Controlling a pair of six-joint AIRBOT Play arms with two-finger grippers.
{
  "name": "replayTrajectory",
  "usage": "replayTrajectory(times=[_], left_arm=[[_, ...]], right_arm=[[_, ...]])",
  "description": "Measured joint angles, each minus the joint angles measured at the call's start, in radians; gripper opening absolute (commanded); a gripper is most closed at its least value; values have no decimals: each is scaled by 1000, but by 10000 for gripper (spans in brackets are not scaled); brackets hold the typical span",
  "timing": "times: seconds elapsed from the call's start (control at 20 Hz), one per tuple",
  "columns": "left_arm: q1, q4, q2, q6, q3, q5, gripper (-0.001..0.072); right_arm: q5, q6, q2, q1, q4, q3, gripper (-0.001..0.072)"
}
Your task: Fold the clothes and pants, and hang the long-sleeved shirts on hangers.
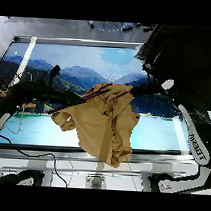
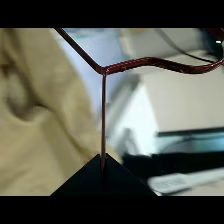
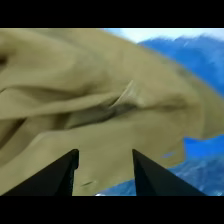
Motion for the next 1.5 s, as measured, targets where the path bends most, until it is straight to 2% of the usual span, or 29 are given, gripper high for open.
replayTrajectory(times=[0.1, 0.15, 0.35, 0.5, 0.8, 1.0, 1.05, 1.1, 1.15, 1.3, 1.35, 1.4, 1.45, 1.5], left_arm=[[-19, 15, 0, -3, 0, -23, 31], [-29, 6, -2, -6, 0, -20, 31], [-31, -72, -15, -66, 1, 15, 31], [3, -108, -21, -121, 3, 66, 32], [56, -132, -24, -200, 5, 203, 33], [63, -137, -25, -219, 5, 246, 33], [64, -137, -25, -220, 5, 259, 33], [64, -137, -24, -223, 5, 268, 33], [65, -138, -24, -228, 5, 273, 33], [69, -135, -25, -230, 5, 274, 37], [71, -135, -25, -226, 5, 276, 53], [76, -136, -25, -219, 5, 278, 151], [82, -140, -25, -206, 5, 303, 313], [89, -147, -23, -194, 8, 319, 433]], right_arm=[[52, -28, -1, 9, 23, 0, 478], [87, -79, -2, 15, 40, 0, 478], [251, -378, 3, 37, 175, 3, 463], [323, -525, 26, 55, 254, 5, 463], [364, -695, 56, 118, 345, 5, 449], [292, -760, 60, 208, 363, 5, 434], [272, -774, 60, 232, 364, 5, 315], [257, -782, 60, 253, 365, 5, 119], [238, -803, 60, 274, 359, 5, 32], [176, -768, 61, 314, 349, 5, 29], [153, -748, 60, 321, 348, 4, 28], [142, -726, 61, 323, 344, 4, 28], [123, -694, 61, 323, 346, 5, 28], [111, -670, 61, 319, 321, 5, 28]])
